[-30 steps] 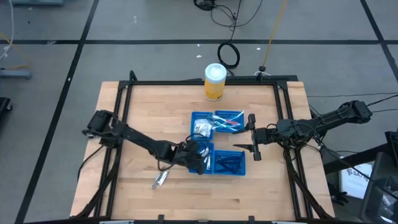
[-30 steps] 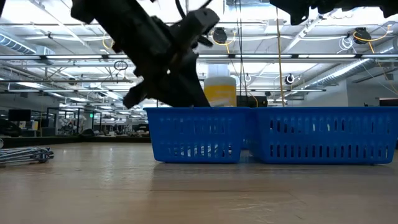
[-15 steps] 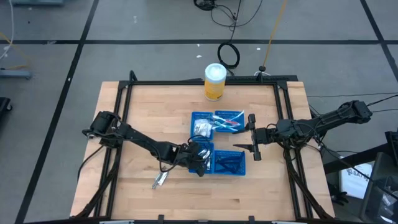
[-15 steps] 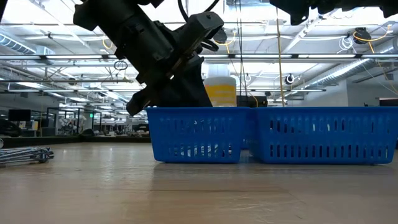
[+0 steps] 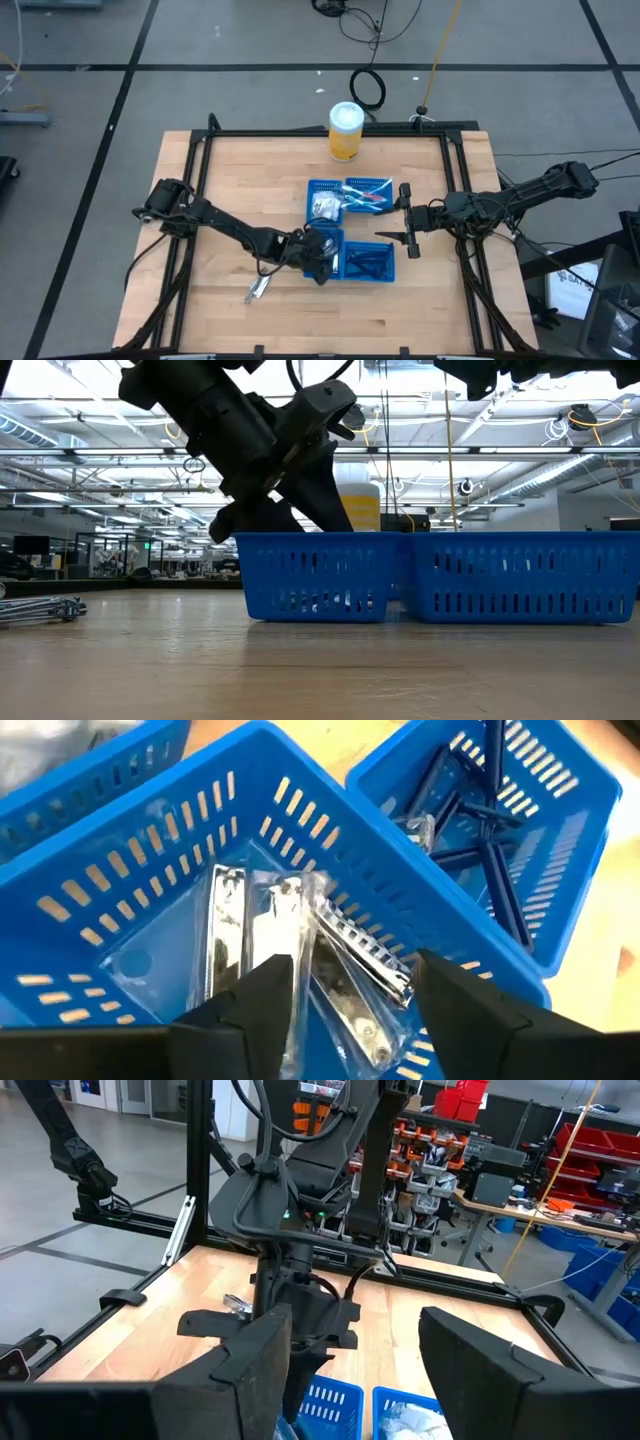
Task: Pick & Place Travel size toiletries
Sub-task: Put the silver nail cutter into the bottom left blue bin
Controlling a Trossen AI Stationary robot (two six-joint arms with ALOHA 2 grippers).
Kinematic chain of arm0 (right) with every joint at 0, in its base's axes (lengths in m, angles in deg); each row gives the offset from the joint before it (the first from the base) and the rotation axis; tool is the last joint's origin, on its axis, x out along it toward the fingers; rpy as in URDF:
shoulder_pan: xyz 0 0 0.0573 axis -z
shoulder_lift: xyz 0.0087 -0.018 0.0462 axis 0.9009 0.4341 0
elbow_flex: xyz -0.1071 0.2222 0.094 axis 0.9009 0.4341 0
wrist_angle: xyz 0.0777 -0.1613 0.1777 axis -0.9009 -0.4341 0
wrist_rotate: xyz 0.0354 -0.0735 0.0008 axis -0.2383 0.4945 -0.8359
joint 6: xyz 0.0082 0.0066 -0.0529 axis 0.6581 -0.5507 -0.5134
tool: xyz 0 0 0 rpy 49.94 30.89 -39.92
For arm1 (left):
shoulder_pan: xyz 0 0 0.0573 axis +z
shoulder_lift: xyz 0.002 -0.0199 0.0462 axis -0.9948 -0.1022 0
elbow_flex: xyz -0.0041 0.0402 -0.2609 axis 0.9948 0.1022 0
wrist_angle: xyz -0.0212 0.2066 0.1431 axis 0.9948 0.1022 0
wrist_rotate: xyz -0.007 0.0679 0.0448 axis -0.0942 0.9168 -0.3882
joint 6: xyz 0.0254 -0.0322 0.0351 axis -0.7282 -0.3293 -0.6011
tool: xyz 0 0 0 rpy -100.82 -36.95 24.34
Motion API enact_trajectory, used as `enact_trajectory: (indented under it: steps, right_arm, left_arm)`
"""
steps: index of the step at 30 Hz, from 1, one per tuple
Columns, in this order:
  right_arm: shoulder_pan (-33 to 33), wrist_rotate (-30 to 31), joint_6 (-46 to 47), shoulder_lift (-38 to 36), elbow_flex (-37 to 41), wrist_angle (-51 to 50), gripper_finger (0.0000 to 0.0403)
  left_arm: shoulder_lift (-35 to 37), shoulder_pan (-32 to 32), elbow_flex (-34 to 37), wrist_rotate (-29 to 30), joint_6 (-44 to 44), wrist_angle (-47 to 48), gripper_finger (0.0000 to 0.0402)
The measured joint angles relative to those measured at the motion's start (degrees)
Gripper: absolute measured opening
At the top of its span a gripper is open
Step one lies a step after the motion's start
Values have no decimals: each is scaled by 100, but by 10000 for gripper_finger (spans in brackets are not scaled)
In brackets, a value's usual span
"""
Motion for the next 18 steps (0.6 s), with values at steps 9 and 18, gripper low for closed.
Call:
enact_trajectory:
  steps: [9,18]
  right_arm:
    - [-1,0,-2,2,0,-4,208]
    - [0,0,-3,2,0,-63,208]
  left_arm:
    - [839,192,0,-1347,-138,850,218]
    - [1826,-732,-2,-341,779,2337,198]
